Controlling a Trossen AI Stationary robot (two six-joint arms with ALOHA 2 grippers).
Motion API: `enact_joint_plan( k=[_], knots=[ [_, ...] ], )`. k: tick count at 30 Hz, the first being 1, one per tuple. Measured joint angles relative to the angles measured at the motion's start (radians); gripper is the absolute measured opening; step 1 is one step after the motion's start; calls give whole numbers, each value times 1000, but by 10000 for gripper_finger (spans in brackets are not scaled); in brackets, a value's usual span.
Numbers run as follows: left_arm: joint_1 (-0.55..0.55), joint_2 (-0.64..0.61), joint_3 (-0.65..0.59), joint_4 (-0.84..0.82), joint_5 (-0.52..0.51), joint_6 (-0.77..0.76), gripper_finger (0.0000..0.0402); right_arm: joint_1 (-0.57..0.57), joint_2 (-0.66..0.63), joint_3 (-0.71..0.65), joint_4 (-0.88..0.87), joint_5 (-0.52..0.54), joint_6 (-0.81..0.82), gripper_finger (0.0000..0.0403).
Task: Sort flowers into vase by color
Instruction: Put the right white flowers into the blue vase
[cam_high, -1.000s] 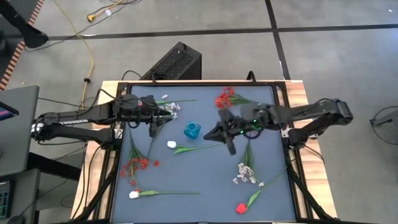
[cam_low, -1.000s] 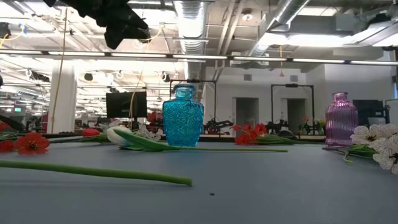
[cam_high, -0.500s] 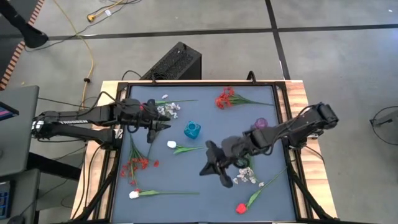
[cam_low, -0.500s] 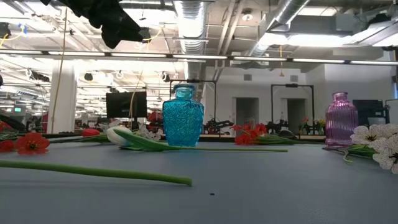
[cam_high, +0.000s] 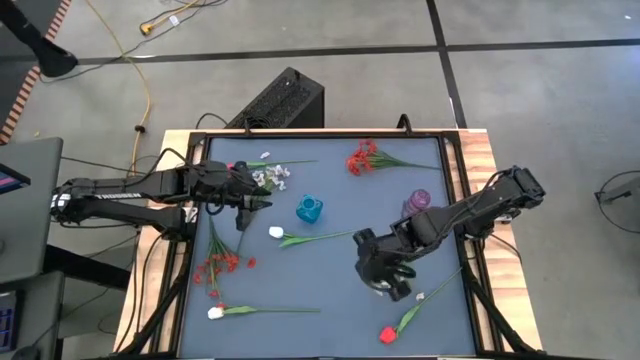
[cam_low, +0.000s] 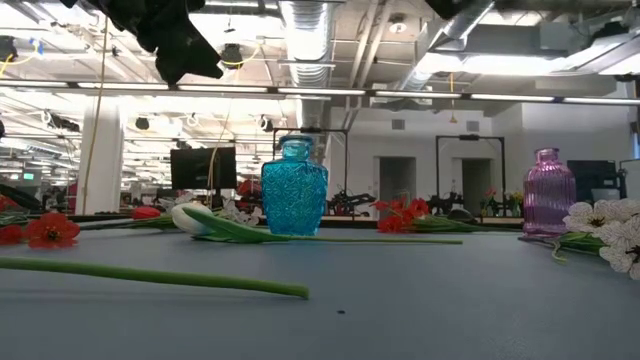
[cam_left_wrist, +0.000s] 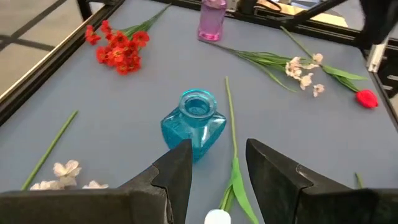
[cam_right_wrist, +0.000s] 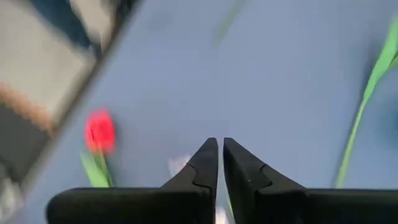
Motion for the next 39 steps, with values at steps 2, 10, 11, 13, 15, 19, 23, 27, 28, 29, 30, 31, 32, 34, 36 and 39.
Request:
enact_joint_plan(
  k=[2,10,11,13,15,19,23,27,28,29,30,31,32,34,36,39],
  knots=[
    [0,0,0,-6,-22,-30,139,-2,1,-9,-113,1,-117,75],
    [0,0,0,-13,-132,-135,139,-13,-5,-169,-228,65,-497,155],
    [0,0,0,-14,-147,-148,139,-16,-5,-196,-228,68,-526,166],
    [0,0,0,-18,-178,-167,139,-24,-4,-247,-222,101,-577,184],
    [0,0,0,-22,-201,-180,139,-33,-4,-297,-213,143,-628,200],
    [0,0,-1,-21,-234,-191,139,-63,-4,-389,-187,199,-701,221],
    [0,0,-1,-20,-245,-208,139,-97,-4,-470,-108,297,-760,227],
    [0,0,-1,-21,-254,-214,139,-138,-4,-519,-21,338,-763,226],
    [0,0,-1,-21,-258,-214,139,-146,-4,-527,-14,338,-763,226],
    [0,0,-1,-21,-258,-214,139,-152,-4,-539,1,336,-764,226],
    [0,0,-1,-21,-258,-214,139,-159,-4,-551,13,334,-770,226],
    [0,0,-1,-21,-258,-214,139,-165,-4,-563,27,334,-782,226],
    [0,0,-1,-21,-258,-214,139,-169,-4,-571,39,330,-799,225],
    [0,0,-1,-21,-258,-214,139,-172,-4,-586,70,319,-828,224],
    [0,0,-1,-23,-258,-214,139,-168,-4,-596,103,295,-842,217],
    [0,0,-1,-27,-242,-214,139,-148,-4,-597,174,283,-843,194]
  ],
)
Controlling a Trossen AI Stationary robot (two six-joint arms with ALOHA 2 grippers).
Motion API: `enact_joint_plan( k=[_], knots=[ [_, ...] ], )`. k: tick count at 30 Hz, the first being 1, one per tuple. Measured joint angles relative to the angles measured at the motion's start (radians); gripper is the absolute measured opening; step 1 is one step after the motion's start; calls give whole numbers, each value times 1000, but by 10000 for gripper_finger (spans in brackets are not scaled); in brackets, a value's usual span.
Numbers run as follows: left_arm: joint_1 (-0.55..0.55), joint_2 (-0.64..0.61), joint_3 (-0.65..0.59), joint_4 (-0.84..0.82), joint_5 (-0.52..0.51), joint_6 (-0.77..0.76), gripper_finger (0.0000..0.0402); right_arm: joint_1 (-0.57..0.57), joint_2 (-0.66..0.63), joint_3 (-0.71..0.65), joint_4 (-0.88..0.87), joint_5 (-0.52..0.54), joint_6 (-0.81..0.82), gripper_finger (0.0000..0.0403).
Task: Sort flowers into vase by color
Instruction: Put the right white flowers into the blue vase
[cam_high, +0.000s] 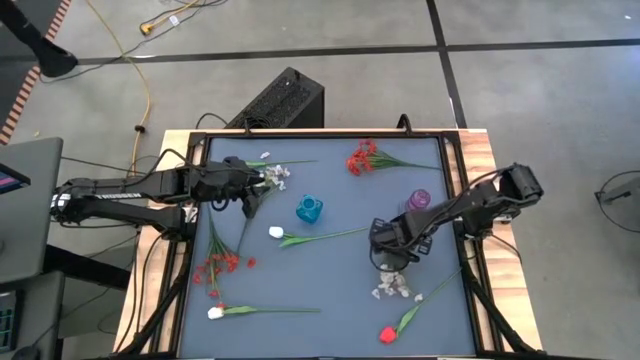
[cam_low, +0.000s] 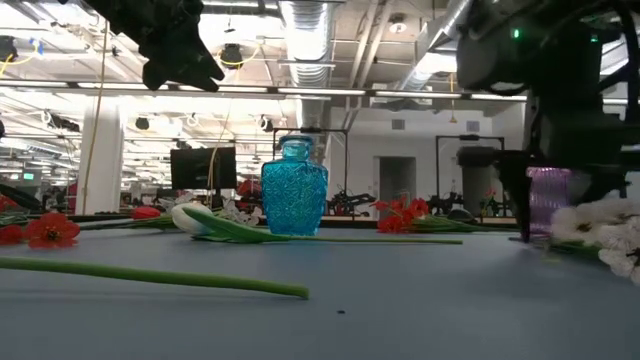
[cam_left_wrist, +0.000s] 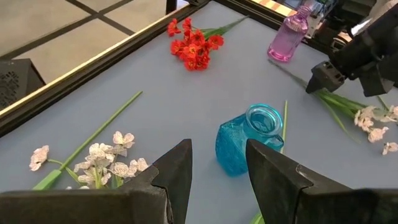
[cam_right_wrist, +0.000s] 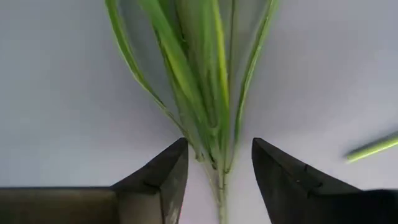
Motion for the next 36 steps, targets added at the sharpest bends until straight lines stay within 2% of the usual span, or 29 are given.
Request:
enact_joint_plan(
  k=[3,10,17,23,27,30,33,36],
  knots=[
    [0,0,0,-9,8,0,139,21,0,0,70,0,1,152],
    [0,0,0,-48,11,-13,139,78,0,22,129,18,60,21],
    [0,0,0,-45,29,-17,139,126,0,132,102,154,55,29],
    [0,0,0,-43,36,-17,139,85,-22,307,46,158,182,18],
    [0,0,0,-43,39,-16,139,19,-100,392,71,88,298,18],
    [0,0,0,-43,39,-16,139,-52,-176,422,150,-38,432,18],
    [0,0,0,-43,39,2,139,-141,-248,404,351,-209,588,18],
    [0,0,-6,-39,39,8,139,-221,-281,353,599,-333,731,18]
  ],
)
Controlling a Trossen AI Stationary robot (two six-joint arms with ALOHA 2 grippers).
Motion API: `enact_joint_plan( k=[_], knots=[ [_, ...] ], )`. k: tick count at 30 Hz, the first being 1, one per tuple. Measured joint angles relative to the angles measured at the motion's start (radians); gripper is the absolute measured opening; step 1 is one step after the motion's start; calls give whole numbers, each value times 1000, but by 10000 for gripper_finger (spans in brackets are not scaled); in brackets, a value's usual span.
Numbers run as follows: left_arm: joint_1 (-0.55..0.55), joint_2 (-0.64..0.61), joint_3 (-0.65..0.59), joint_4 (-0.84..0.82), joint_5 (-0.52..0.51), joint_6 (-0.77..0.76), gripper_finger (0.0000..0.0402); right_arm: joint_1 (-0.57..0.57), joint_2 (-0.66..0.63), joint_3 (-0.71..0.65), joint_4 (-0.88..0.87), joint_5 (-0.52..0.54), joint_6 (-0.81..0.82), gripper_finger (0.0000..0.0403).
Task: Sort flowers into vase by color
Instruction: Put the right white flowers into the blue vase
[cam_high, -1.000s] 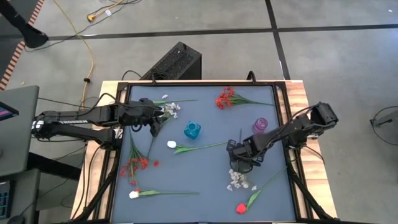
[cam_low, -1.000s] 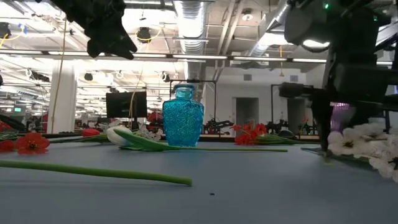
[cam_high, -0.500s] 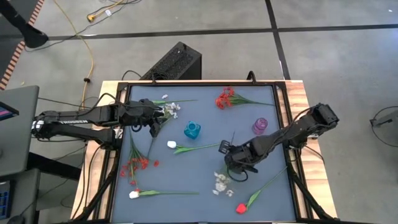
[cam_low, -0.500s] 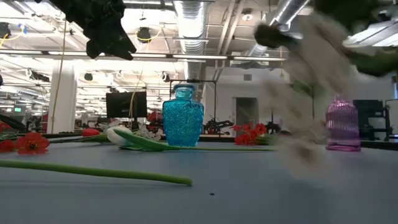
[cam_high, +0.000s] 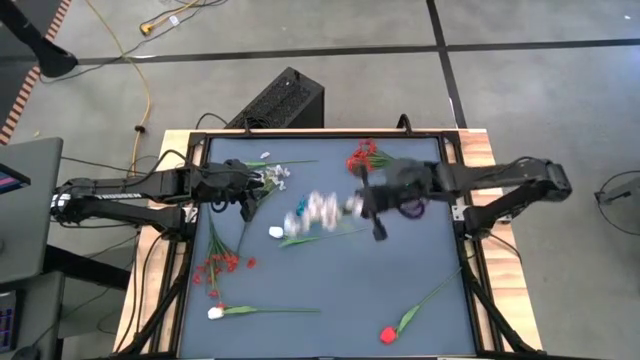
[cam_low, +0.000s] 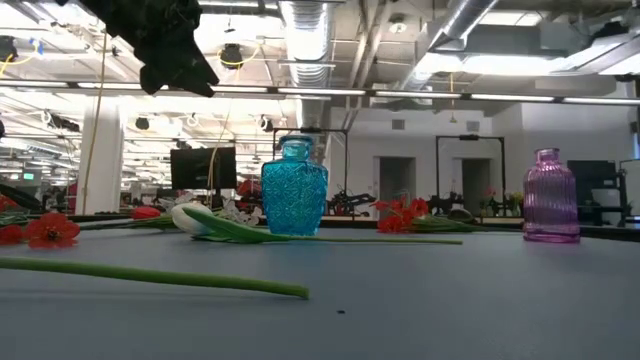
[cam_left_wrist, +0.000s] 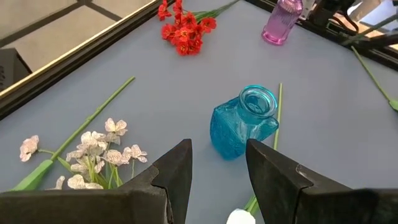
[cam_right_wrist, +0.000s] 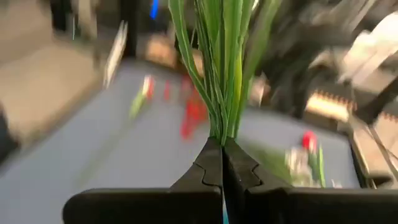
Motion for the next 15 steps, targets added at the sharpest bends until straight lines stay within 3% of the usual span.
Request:
enact_joint_plan(
  k=[7,15],
  knots=[
    [-24,0,-6,0,1,-1,139,-88,53,-129,494,-43,114,18],
    [-89,0,-6,-3,-36,-6,139,-127,180,-171,685,-24,146,18]
  ],
)
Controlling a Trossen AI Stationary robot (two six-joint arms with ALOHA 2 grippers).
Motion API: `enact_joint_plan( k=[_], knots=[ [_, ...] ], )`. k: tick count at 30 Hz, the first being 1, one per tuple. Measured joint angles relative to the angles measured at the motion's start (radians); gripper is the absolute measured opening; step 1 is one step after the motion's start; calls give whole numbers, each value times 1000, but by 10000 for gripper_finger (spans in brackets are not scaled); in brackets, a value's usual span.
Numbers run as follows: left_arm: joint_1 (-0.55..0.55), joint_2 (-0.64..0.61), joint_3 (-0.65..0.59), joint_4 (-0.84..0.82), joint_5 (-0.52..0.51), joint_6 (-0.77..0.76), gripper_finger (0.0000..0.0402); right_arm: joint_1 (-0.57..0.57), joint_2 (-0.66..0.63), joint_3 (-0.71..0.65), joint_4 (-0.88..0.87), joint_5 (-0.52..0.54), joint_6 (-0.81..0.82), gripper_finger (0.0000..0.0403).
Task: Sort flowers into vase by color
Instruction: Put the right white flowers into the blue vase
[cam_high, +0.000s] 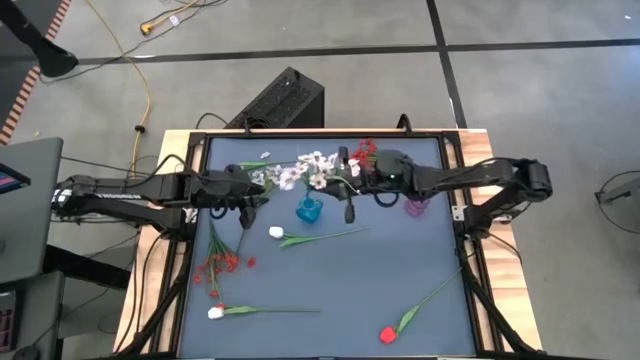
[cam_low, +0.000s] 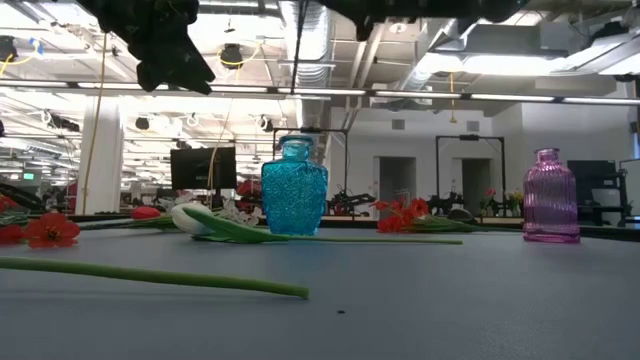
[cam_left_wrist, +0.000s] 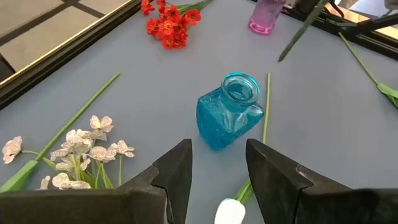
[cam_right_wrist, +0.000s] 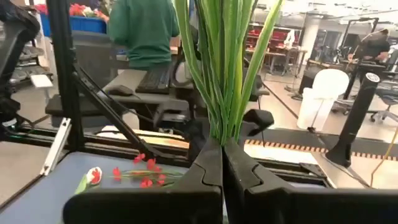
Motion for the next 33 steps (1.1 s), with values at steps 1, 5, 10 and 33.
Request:
enact_joint_plan(
  k=[1,5,10,33],
  knots=[
    [-6,0,0,0,-3,0,139,0,13,0,6,0,0,18],
    [-32,0,0,-5,-23,-8,139,-5,64,-1,16,5,-3,18],
    [-79,0,0,-49,-90,-33,139,-15,109,0,43,29,-8,18],
    [-203,0,0,-127,-247,-196,139,-29,122,-196,249,89,129,44]
  ],
)
